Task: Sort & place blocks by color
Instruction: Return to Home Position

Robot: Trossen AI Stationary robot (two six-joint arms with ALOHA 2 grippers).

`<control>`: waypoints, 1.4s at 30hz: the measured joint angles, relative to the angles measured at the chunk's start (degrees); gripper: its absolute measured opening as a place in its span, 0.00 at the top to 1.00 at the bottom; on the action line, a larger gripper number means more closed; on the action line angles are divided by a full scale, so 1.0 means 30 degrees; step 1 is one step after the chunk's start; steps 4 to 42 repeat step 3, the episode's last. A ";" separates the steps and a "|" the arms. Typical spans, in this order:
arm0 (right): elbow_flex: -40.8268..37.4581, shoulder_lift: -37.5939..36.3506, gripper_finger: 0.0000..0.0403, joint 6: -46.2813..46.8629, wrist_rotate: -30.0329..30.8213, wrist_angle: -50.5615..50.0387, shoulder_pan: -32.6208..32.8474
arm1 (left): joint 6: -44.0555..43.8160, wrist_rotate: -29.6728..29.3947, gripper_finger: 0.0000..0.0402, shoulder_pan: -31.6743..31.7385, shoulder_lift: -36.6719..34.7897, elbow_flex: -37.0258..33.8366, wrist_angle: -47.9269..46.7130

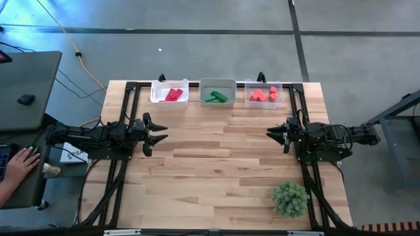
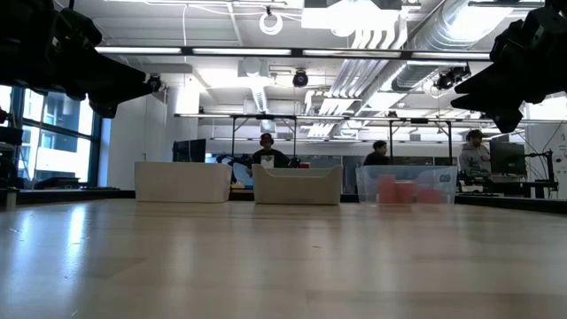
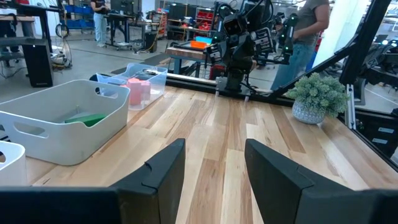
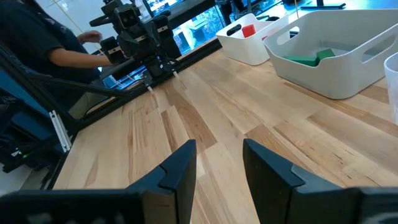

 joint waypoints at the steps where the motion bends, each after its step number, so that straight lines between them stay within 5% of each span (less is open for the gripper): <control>1: 0.0000 0.0003 0.70 -0.0005 0.0000 0.0000 0.0000 | 0.0000 -0.0005 0.61 0.0002 0.0000 0.0000 0.0005; 42: 0.0000 -0.0004 0.70 0.0000 0.0000 0.0000 0.0000 | 0.0000 -0.0002 0.61 0.0000 0.0000 0.0000 0.0007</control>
